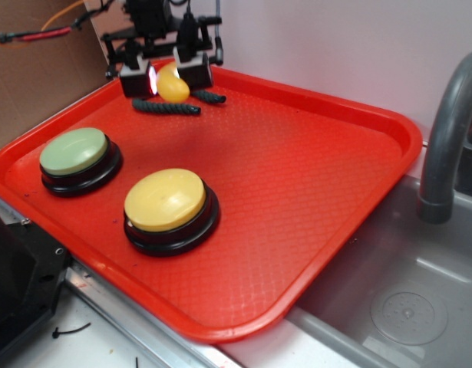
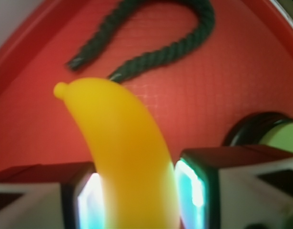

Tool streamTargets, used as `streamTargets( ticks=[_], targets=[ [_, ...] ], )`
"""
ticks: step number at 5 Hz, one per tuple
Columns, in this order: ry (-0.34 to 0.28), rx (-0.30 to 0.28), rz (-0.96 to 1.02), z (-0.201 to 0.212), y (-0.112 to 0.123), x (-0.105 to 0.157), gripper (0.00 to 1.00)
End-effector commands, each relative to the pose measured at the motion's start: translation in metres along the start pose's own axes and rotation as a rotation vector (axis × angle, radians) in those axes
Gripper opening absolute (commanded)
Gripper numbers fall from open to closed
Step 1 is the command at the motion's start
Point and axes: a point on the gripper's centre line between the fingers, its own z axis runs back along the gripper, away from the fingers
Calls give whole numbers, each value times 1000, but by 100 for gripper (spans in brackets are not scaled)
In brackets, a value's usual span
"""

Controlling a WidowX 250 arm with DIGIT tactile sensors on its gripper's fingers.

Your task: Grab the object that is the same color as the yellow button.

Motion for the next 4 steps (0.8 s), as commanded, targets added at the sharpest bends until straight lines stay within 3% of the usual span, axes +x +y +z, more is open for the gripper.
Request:
streamTargets(
  ticks=[1,2,3,4],
  targets=[
    [-79,-64,-388,89,-22,-7,0],
    [-36,-122,-472,122,-23,-16,0],
    [-28,-112,-548,137,-23,-22,0],
    [21,-83,-544,122,-25,-23,0]
  ],
)
